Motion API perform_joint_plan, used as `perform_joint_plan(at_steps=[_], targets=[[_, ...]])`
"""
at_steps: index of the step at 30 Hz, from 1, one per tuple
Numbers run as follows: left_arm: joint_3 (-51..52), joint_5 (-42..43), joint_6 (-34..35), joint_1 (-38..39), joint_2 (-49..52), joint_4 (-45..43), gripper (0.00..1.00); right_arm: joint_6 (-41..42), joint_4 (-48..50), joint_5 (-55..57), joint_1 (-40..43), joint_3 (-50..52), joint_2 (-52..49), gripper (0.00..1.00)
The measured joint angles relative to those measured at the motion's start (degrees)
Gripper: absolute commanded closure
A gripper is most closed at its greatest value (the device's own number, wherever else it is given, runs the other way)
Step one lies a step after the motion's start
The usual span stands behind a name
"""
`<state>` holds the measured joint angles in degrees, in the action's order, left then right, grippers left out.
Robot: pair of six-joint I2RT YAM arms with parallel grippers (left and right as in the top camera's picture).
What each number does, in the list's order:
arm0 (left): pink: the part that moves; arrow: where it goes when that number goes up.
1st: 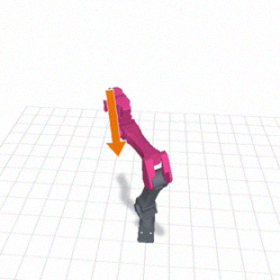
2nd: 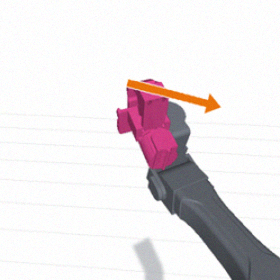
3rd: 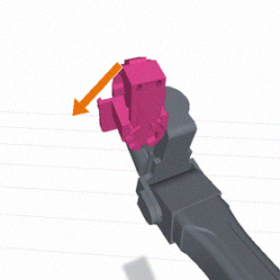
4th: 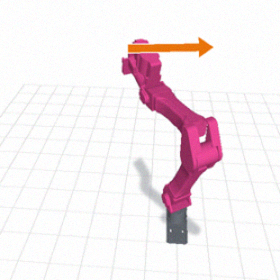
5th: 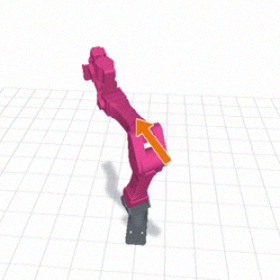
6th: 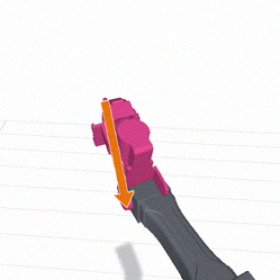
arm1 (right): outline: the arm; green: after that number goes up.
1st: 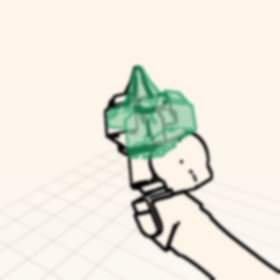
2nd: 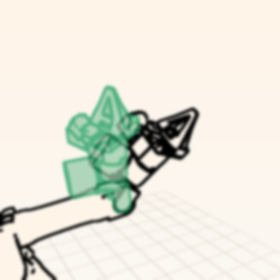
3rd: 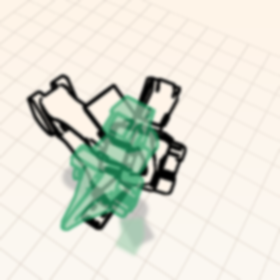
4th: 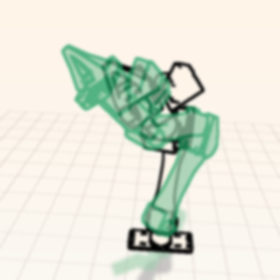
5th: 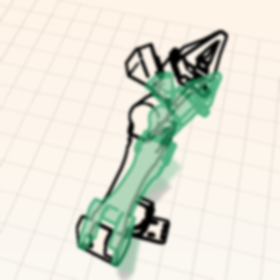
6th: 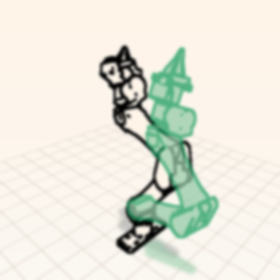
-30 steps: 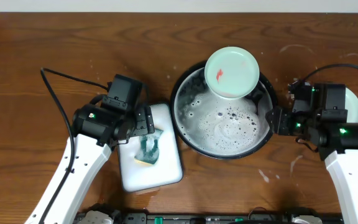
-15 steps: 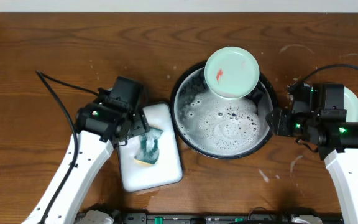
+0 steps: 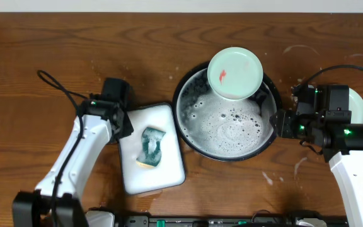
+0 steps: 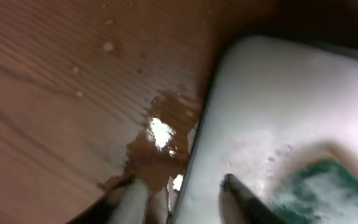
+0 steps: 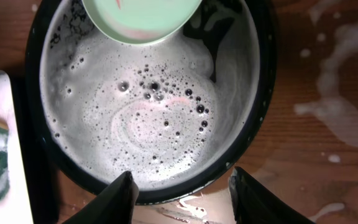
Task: Clean dirty plates on tray and stack at the side
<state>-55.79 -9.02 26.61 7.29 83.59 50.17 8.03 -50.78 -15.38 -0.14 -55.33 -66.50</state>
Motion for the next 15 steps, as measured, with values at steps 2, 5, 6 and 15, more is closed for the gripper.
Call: perform_joint_plan(at_steps=[2,5,6,15], targets=[[0.0,0.9,-1.8,-1.4,1.9,-0.9,0.62,0.0,0.0,0.0,0.0,0.0,0.0,0.52],[0.0,1.4,-4.0,-2.8,4.6,-1.4,0.63,0.0,0.0,0.0,0.0,0.0,0.0,0.52],[0.0,1.6,-4.4,-3.0,5.5,-1.7,0.63,0.0,0.0,0.0,0.0,0.0,0.0,0.53],[0.1,5.8,-12.8,-3.2,13.0,-5.5,0.81,0.0,0.1,0.0,0.0,0.0,0.0,0.54]])
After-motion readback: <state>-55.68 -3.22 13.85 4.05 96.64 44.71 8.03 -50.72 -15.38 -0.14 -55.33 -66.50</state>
